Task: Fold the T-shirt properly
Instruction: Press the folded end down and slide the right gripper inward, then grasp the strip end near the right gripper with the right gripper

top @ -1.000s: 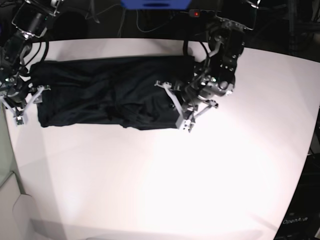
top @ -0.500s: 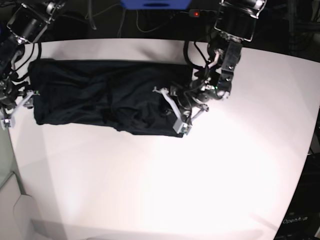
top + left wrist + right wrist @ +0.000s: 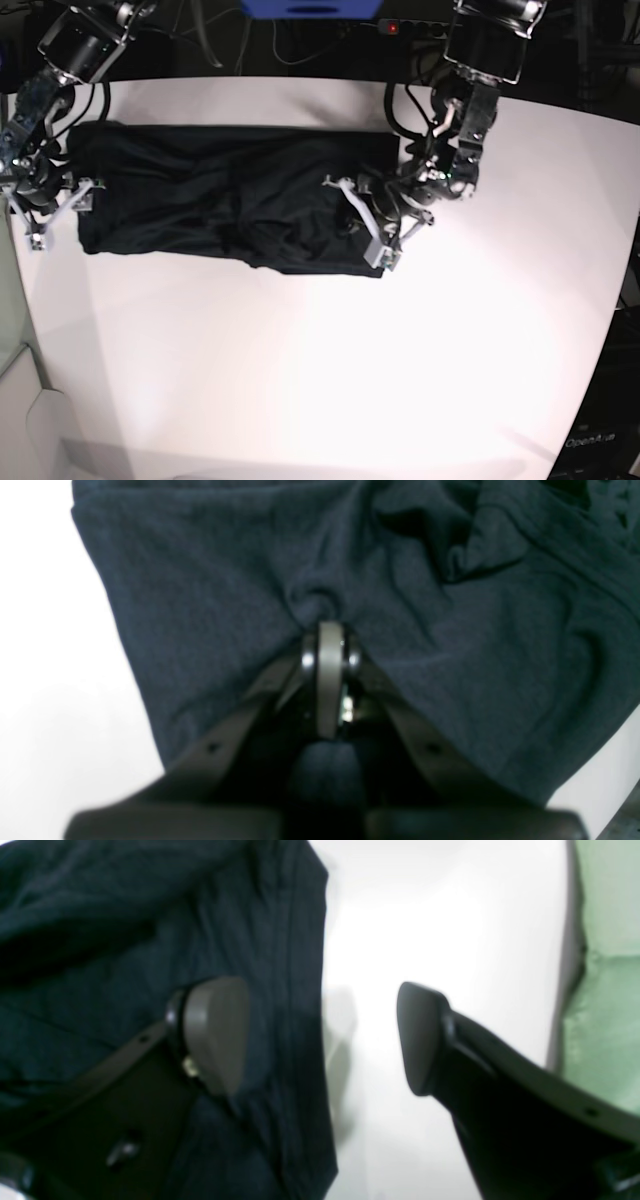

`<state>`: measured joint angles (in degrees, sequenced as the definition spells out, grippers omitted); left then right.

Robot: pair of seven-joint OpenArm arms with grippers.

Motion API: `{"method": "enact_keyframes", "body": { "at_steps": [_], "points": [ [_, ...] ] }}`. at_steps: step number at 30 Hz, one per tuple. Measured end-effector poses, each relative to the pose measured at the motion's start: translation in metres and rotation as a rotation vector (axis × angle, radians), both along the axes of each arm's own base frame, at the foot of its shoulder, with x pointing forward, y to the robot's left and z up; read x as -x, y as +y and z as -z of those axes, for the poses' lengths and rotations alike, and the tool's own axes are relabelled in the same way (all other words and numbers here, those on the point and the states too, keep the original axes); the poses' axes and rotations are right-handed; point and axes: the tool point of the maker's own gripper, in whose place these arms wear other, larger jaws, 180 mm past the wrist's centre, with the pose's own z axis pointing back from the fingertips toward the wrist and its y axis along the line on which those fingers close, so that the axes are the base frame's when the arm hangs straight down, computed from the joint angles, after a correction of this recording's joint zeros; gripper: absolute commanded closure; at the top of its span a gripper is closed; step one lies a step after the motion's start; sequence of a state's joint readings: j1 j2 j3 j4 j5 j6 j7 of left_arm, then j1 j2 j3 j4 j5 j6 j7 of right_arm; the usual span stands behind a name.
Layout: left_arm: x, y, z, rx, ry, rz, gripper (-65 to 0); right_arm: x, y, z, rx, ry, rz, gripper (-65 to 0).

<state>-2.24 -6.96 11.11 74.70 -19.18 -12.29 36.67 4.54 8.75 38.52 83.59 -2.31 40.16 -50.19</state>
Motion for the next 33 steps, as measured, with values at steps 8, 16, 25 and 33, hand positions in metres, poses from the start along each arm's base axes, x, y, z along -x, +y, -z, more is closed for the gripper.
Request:
{"method": "enact_keyframes", "body": {
  "at_steps": [8, 16, 25, 33],
  "points": [
    [-0.001, 0.003, 0.000, -0.006, -0.008, -0.004, 0.0, -0.007, 0.005, 0.028, -0.106, 0.009, 0.017, -47.0],
    [0.000, 0.004, 0.001, -0.007, -0.007, -0.005, 0.0, -0.013, 0.010, 0.030, -0.130, -0.015, 0.024, -46.9],
    [0.000, 0.004, 0.001, -0.007, -0.008, -0.004, 0.0, -0.023, 0.043, 0.031, -0.184, -0.061, 0.010, -46.7],
    [-0.001, 0.005, 0.001, -0.010, -0.004, -0.003, 0.0, -0.022, 0.057, 0.031, -0.212, -0.085, 0.009, -30.7]
  ]
}}
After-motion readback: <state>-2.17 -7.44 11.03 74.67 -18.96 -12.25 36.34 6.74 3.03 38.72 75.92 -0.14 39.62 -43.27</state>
